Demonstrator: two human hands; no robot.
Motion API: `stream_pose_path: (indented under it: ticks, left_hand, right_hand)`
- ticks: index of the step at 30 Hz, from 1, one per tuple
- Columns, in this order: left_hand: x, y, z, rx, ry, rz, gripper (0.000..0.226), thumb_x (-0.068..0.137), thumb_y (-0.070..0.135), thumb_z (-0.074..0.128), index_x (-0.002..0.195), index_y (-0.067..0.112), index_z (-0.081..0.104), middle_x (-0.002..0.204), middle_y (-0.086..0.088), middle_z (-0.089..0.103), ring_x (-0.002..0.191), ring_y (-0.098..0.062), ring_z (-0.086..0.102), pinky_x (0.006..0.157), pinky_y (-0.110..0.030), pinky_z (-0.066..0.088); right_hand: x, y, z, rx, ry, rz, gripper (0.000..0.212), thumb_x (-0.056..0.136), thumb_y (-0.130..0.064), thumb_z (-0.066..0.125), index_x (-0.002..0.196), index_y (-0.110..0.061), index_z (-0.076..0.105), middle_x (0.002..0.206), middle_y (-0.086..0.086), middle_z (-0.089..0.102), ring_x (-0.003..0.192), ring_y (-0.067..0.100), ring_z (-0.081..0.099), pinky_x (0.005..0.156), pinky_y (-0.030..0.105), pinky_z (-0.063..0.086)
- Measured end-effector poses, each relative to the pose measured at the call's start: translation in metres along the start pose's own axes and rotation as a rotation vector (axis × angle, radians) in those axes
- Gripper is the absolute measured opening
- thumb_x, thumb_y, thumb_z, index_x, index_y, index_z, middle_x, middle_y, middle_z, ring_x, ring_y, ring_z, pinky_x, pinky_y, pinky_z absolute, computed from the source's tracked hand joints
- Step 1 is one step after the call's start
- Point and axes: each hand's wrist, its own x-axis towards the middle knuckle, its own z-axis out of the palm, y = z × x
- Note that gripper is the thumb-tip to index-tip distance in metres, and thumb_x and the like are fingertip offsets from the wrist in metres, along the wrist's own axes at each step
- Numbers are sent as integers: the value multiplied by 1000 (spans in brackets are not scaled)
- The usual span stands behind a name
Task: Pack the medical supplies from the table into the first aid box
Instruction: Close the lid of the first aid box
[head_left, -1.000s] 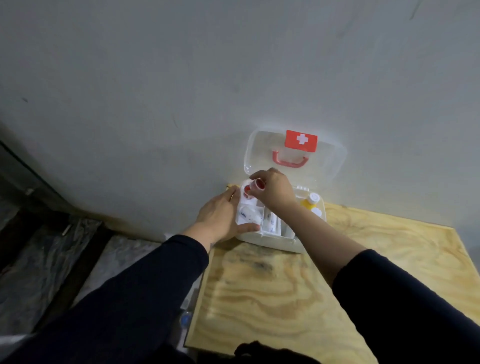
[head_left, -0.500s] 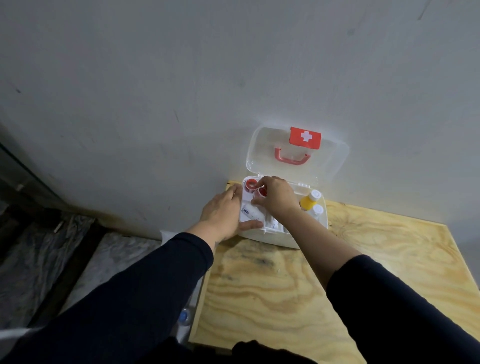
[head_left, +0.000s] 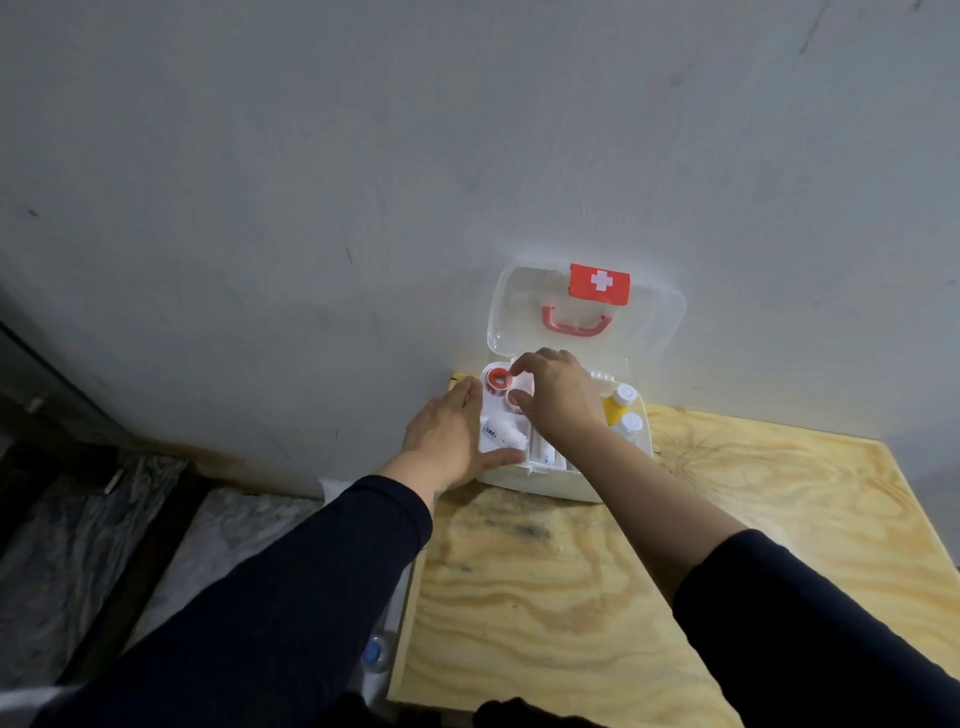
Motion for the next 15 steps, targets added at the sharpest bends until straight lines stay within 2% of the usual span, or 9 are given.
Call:
stream_pose_path:
  ticks: [2,5,8,12,15]
  left_hand:
    - [2,1,-5,9,12,-7,106,66,83,54,146,19,25,147,0,40,124,-26,49,97,-38,46]
    - [9,7,-27,5,124,8,98,81,75,44,153,17,11,162,0,16,145,-25,28,113,-38,32]
    - [21,21,-64,-2,296,82,83,94,63,32,155,14,5,164,-1,6,150,-22,15,119,-36,20]
    - [41,44,-99,97,369,211,71,98,54,28,154,12,14,163,-3,14,148,-20,20,119,-34,20]
    - [48,54,-103,160,344,236,66,101,51,28,153,12,18,162,-2,19,146,-20,26,116,-34,25]
  right_hand:
    - [-4,3,-14,-42,152,-47,19,87,-18,65,106,-17,67,115,3,66,109,26,55,89,38,48]
    - [-6,15,-37,-81,381,-85,15,84,-13,66,99,-16,66,111,4,65,106,28,56,85,41,50]
    - [-2,31,-57,-144,554,-54,31,77,-10,70,106,-15,62,113,8,60,105,32,55,81,42,48]
    - [15,47,-76,-122,476,7,51,81,-15,71,129,-16,54,135,9,53,127,30,47,101,43,40]
    - [26,54,-79,-95,397,22,47,86,-16,66,132,-16,55,137,6,56,128,29,50,105,41,37]
